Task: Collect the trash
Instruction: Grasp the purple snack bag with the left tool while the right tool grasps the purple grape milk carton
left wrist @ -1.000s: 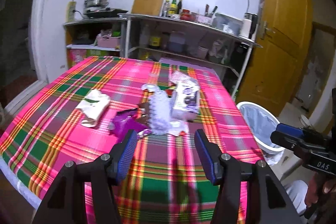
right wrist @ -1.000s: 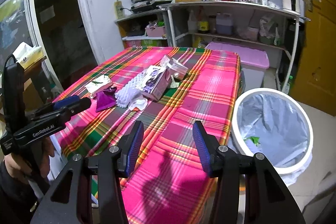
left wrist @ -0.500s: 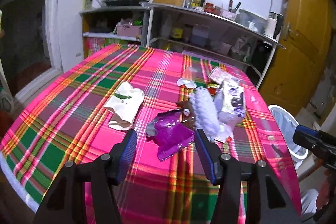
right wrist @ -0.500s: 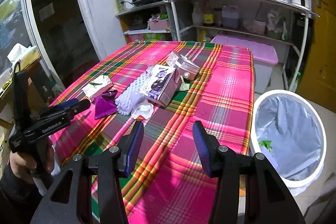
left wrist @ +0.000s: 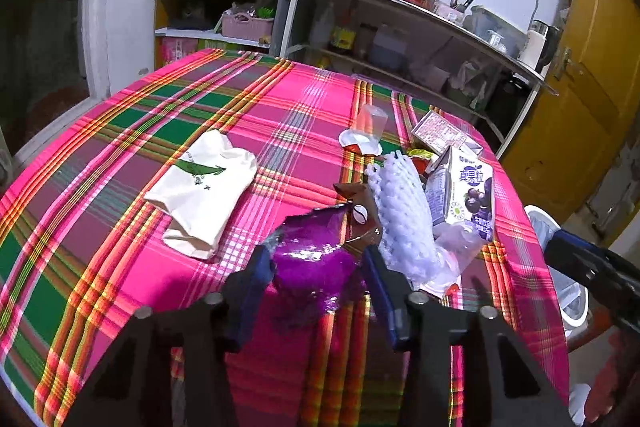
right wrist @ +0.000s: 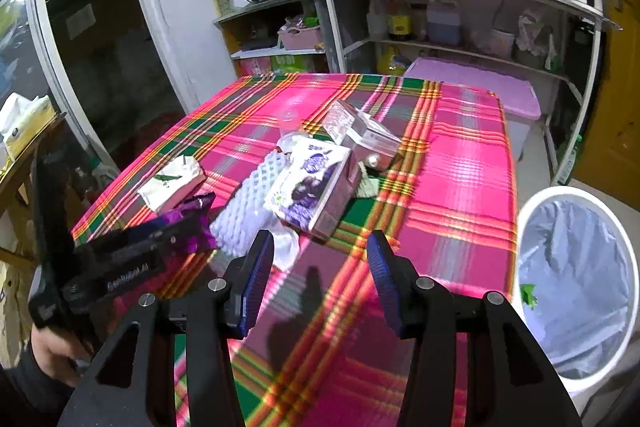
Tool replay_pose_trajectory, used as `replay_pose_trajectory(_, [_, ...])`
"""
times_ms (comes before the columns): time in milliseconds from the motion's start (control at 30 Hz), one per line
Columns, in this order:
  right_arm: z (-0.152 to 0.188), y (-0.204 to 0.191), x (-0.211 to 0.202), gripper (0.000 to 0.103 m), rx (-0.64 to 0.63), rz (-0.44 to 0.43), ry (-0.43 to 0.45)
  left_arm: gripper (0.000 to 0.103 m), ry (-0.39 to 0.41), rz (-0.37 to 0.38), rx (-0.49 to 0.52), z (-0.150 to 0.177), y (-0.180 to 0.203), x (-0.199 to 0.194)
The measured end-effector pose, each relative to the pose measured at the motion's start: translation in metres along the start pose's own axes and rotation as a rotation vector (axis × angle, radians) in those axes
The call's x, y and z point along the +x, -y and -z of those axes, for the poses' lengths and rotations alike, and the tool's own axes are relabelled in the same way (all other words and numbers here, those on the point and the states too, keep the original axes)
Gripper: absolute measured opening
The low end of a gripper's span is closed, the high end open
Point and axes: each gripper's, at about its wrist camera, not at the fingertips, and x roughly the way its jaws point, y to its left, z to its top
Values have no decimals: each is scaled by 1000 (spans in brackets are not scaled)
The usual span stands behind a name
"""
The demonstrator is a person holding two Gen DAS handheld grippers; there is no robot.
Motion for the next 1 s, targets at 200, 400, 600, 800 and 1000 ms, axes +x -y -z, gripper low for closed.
replay_pose_trajectory(200, [-14, 4, 26, 50, 58, -22, -26, 38, 21, 15, 13, 3, 1, -6])
replay_pose_trajectory(400, [-24, 8, 45, 62, 125, -51, -55, 36, 37, 19, 18, 6, -4, -13])
replay_pose_trajectory(600, [-35, 3, 62, 64, 149, -35, -87, 36, 41, 28, 14, 7, -9, -15])
replay_pose_trajectory(800, [-37, -3, 76, 64, 138, -5, -117, 36, 42, 37, 15, 7, -12, -17])
replay_pose_trajectory(1000, [-31, 4, 82, 65, 164, 0, -149, 36, 43, 35, 14, 7, -12, -18])
